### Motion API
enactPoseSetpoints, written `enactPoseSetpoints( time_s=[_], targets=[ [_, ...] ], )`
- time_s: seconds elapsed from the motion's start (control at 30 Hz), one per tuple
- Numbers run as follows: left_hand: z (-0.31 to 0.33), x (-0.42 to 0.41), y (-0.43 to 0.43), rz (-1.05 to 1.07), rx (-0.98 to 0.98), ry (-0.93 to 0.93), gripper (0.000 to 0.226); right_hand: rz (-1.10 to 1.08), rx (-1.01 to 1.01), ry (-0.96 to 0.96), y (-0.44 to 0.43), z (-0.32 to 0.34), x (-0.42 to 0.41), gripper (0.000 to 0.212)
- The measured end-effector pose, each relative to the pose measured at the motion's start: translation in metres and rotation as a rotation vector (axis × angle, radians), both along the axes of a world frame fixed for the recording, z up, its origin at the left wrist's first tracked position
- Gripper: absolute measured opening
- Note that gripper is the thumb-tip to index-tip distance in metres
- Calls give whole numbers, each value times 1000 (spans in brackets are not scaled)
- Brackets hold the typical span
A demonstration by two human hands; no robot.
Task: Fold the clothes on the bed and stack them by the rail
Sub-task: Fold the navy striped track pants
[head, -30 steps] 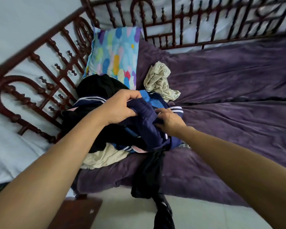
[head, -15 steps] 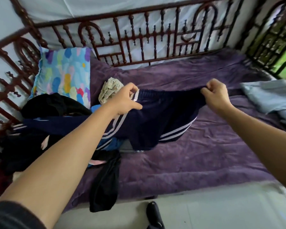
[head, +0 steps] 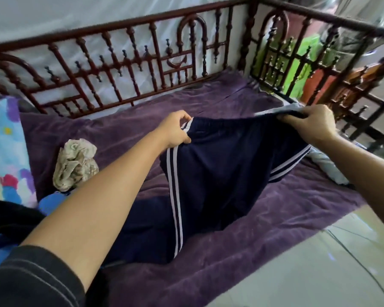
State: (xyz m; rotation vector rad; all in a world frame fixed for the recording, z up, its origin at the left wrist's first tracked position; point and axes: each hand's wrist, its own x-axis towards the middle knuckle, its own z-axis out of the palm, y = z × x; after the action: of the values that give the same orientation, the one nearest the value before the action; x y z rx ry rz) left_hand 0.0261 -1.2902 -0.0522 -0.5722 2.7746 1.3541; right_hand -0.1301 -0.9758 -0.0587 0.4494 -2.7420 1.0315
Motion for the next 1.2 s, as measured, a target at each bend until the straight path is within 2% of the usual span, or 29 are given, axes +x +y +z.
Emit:
enactPoseSetpoints(
  time_s=[0.07,0.17,0.27,0.4,0.53,0.67,0.77,0.83,0.9,1.0,1.07,1.13,1.2],
  targets=[
    [-32,-22,-2,37,-136,-20,46,31,205,-137,6,-30,-16,42],
    [-88,-48,-2,133,-201,-88,55,143,405,-395,11,-86,-38,38],
    [-132,-85,-1,244,-248,-117,48,223,460,-569,12,-146,-63,38],
    [-167,-167,10,310,-311,-75,36,159,381,-612,14,-214,-123,40],
    [-198,-284,40,242,-339,-24,36,-21,344,-598,41,-258,-201,42],
    [-253,-389,94,127,-256,-47,34,-203,451,-643,96,-305,-271,46],
    [-299,-424,121,65,-192,-65,33,-305,590,-701,133,-339,-296,46],
    [-326,-416,113,88,-222,-106,31,-297,722,-700,142,-354,-301,46],
    [-349,-378,90,126,-295,-192,28,-204,807,-564,129,-362,-303,46],
    [-374,-285,50,220,-347,-390,32,99,698,-279,64,-367,-304,53],
    [-388,-226,31,247,-362,-581,46,330,601,-152,2,-367,-304,52],
    [-402,-181,16,225,-406,-752,59,532,571,-117,-57,-374,-303,52],
    [-415,-148,3,259,-452,-837,68,674,618,-121,-103,-391,-300,59]
  ],
)
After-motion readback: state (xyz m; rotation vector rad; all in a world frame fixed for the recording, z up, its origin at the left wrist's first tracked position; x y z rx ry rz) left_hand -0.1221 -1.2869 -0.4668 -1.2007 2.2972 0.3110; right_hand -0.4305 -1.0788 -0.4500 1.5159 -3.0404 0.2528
